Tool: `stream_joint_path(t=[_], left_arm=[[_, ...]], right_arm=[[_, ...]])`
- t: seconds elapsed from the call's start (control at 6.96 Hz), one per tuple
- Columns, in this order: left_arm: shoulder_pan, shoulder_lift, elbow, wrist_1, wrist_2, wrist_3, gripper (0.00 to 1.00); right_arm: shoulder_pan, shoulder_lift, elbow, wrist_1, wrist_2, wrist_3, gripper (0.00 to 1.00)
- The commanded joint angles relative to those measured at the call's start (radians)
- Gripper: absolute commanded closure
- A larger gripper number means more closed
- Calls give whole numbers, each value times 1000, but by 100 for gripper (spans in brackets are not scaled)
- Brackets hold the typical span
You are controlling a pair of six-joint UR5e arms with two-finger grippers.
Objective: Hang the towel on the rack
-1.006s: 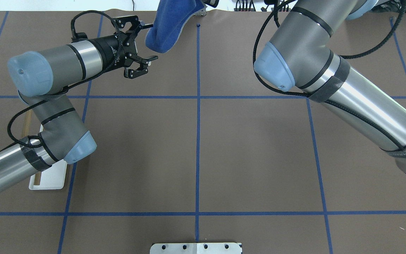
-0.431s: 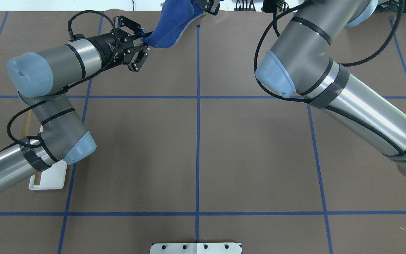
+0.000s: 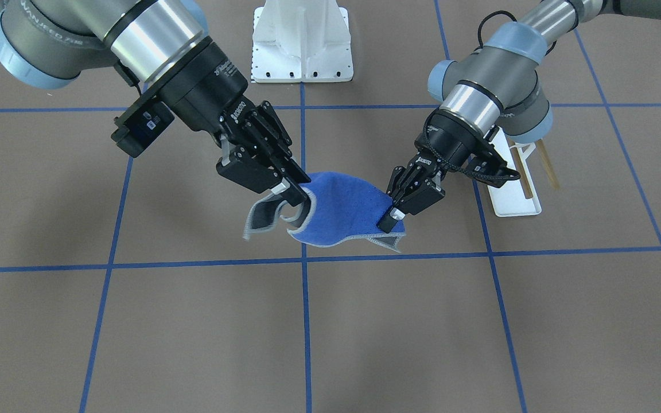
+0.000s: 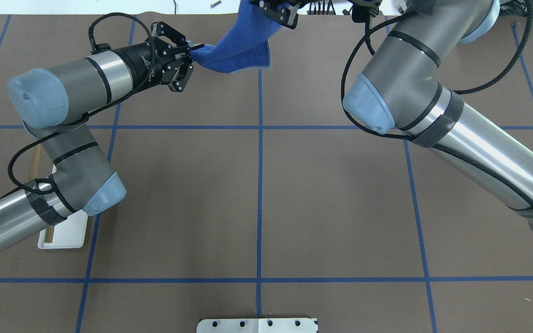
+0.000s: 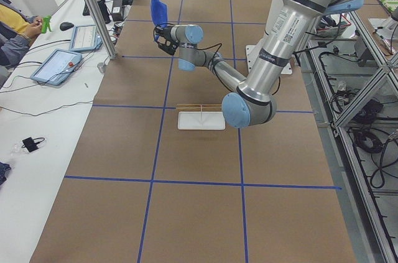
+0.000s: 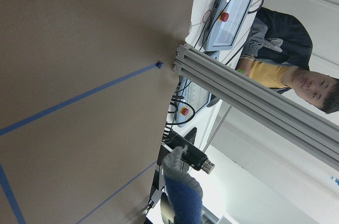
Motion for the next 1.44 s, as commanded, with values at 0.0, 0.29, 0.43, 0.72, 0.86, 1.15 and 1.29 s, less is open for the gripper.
stream_joint_path(t=[0.0,0.29,0.43,0.72,0.86,1.15,1.29], left_arm=[[0,5,-8,1,-2,173,100],[5,66,-48,6,-1,423,100],[5,130,-107,17,-22,621,100],[2,260,-208,17,-41,809,100],[2,395,-309,11,-39,833,100],[2,682,-401,-140,-34,909,100],[0,760,-370,-232,-36,933,100]], right_arm=[[7,-114,82,32,3,-124,0],[34,-174,99,28,26,-175,0],[40,-221,116,23,49,-278,0],[47,-274,136,18,51,-463,0],[44,-282,127,20,48,-474,0],[45,-300,126,20,44,-521,0],[45,-326,130,20,43,-585,0]])
